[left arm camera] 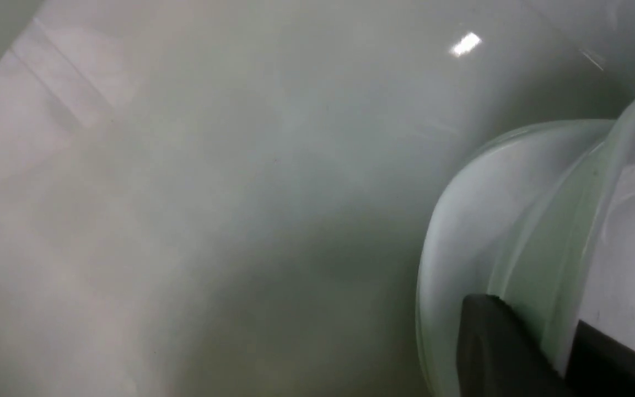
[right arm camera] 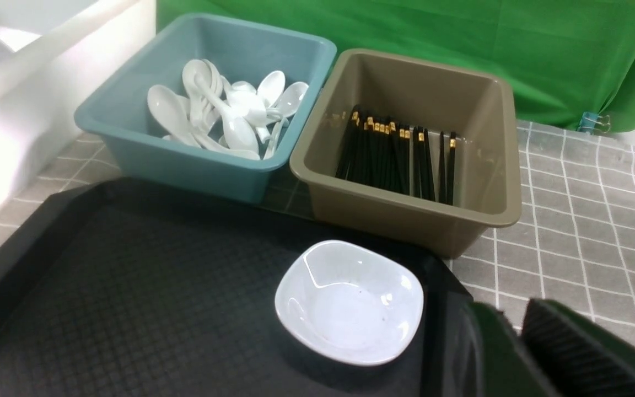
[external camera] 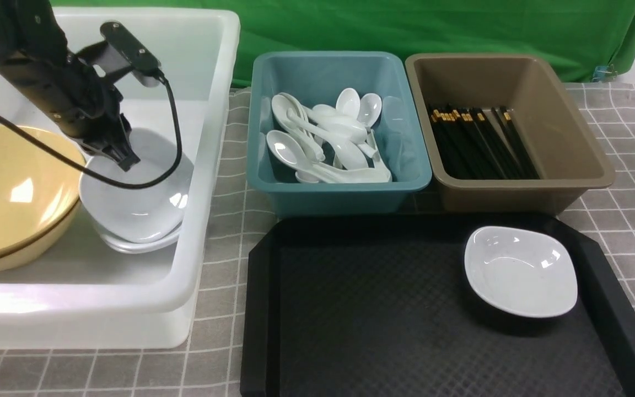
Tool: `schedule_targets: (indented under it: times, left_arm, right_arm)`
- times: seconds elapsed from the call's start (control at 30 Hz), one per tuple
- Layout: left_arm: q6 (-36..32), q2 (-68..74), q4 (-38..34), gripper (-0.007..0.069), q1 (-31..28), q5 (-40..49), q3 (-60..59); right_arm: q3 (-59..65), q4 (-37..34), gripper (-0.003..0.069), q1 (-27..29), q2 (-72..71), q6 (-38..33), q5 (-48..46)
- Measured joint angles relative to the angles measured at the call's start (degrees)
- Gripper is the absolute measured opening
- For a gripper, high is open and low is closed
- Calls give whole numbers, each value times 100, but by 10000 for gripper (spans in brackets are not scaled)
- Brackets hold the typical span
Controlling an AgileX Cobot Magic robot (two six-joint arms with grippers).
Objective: On grey table put chopsticks spoon bowls plates into blue grey white boxes.
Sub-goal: 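Place the white bowl into the white bin with the other dishes with the left gripper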
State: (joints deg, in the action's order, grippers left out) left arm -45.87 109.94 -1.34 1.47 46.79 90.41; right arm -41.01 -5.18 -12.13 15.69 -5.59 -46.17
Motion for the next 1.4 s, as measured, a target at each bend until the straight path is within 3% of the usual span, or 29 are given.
schedule_targets:
  times: [0.33, 0.67, 0.9, 1.1, 1.3, 1.4]
  left_arm:
    - [-27, 147, -562, 130, -55, -161, 7]
    - [-23, 207, -1097, 457, -37, -521, 7]
    - [-41, 207, -1389, 547, -37, -935, 7]
    - [-42, 207, -1171, 526, -37, -967, 7]
    - [-57, 238, -830, 213, -37, -647, 7]
    - [-63, 298, -797, 126, -37, -585, 7]
  right_arm:
    - [0, 0, 103, 0, 0, 0, 43]
    - [0, 0, 108, 0, 0, 0, 225]
    - [0, 0, 116, 0, 0, 1, 265]
    - [0, 0, 121, 0, 0, 1, 265]
    - [0, 0, 123, 0, 0, 1, 272]
    - [0, 0, 123, 0, 0, 1, 281]
